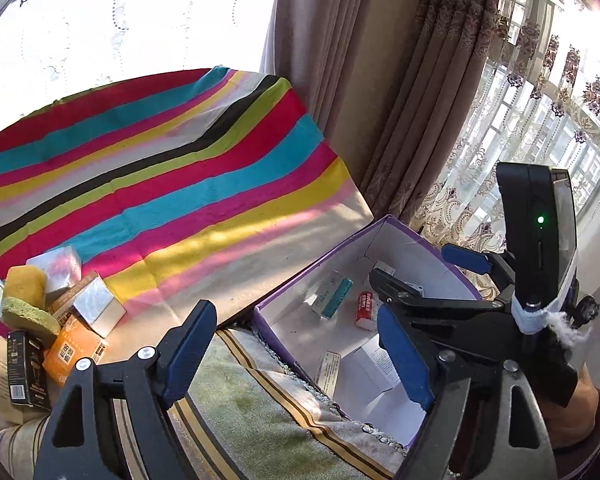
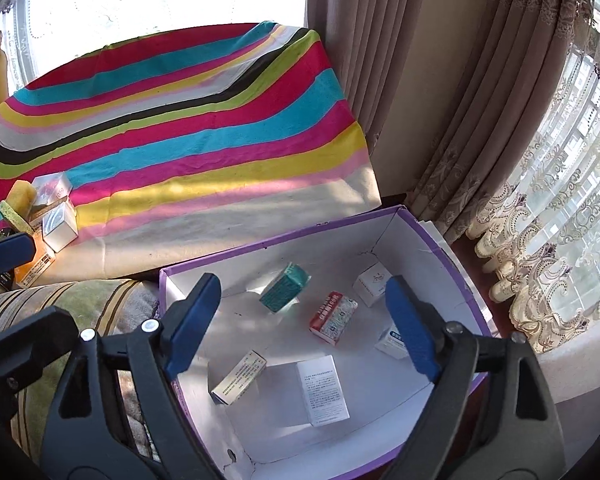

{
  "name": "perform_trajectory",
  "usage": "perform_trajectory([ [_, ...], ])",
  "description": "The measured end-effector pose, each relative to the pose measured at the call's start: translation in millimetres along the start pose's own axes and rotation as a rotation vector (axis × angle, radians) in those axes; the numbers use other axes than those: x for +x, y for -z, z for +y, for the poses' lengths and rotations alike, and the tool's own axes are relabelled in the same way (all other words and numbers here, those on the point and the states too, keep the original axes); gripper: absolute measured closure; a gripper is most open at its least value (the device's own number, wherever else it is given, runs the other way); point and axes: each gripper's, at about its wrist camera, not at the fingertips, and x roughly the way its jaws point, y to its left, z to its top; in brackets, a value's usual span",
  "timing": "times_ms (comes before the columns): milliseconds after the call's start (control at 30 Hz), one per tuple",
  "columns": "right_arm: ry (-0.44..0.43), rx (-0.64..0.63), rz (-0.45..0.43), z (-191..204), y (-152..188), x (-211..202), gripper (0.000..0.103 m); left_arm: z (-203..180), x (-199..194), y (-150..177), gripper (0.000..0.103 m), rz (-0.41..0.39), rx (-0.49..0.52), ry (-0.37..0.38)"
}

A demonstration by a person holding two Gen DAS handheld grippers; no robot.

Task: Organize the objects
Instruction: 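Open both grippers to drop the boxes into the storage box, then move both open grippers back to the pile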

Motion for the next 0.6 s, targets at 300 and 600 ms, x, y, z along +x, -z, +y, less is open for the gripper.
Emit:
perform_trajectory([
  [300,-0.014,-0.051,-0.059,32,-11,-28,0.003,34,-31,9,0.019,-0.046,-0.029,-0.113],
  [600,-0.112,-0.097,-0.08,73,-14,-47,0.003,91,-70,37,0.019,-0.098,-0.104,-0.2],
])
